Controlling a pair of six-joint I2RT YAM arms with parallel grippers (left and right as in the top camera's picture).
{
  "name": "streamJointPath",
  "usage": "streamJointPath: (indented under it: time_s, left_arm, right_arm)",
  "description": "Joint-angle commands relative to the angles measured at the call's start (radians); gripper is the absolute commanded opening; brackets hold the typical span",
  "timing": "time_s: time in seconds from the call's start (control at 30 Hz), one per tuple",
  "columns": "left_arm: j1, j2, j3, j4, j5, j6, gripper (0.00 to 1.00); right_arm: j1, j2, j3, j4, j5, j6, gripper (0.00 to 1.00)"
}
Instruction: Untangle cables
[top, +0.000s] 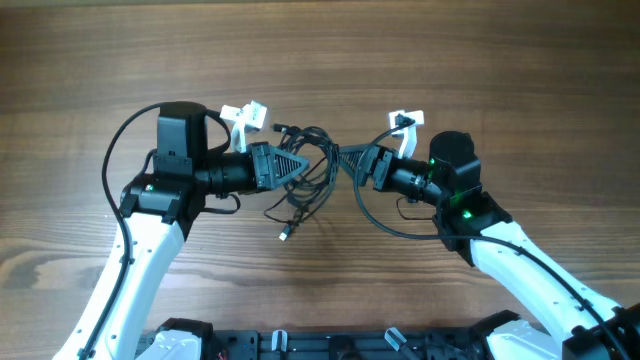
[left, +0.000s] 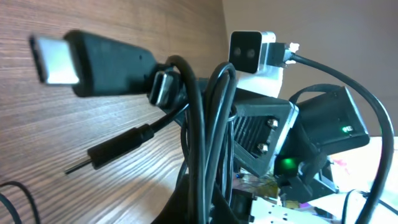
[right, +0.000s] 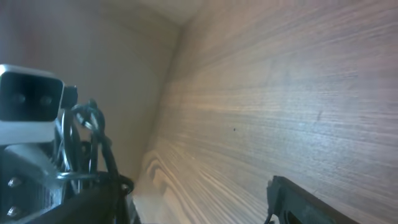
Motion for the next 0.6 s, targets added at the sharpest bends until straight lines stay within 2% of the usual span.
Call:
streamJointPath:
  time_s: [0.0, 0.07, 0.13, 0.2, 0.27, 0.37, 0.43, 0.5, 0.57]
  left_arm:
    - [-0.008, 0.005, 0.007, 0.016, 0.11, -0.018, 0.04]
    - [-0.008, 0.005, 0.007, 0.045, 0.163, -0.017, 0.04]
    - [-0.006, 0.003, 0.007, 0.079, 0.209, -0.017, 0.04]
    - [-0.006, 0.003, 0.007, 0.09, 0.217, -0.017, 0.04]
    - [-0.006, 0.003, 0.007, 0.089, 0.216, -0.017, 0.04]
    - [-0.006, 0.003, 0.007, 0.089, 0.183, -0.014, 0.04]
    - [-0.006, 0.003, 0.007, 0.089, 0.149, -0.018, 0.04]
    - [-0.006, 0.003, 0.007, 0.085, 0.154, -0.026, 0.04]
    - [-0.005, 0.003, 0.007, 0.085, 0.173, -0.025, 0.04]
  right_arm:
    - [0.003, 0.026, 0.005, 0.008, 0.134, 0.011, 0.8]
    - [0.003, 0.051, 0.005, -0.003, 0.205, 0.012, 0.8]
    - [0.003, 0.079, 0.005, -0.055, 0.297, 0.019, 0.74]
    - [-0.005, 0.1, 0.005, -0.141, 0.385, 0.05, 0.74]
    - [-0.027, 0.103, 0.005, -0.201, 0.385, 0.066, 0.76]
    - [-0.06, 0.103, 0.005, -0.188, 0.269, -0.003, 0.89]
    - [-0.102, 0.102, 0.005, -0.145, 0.086, -0.13, 0.94]
    - [-0.147, 0.102, 0.005, -0.114, -0.069, -0.206, 0.94]
    - [-0.19, 0.102, 0.005, -0.061, -0.257, -0.31, 0.85]
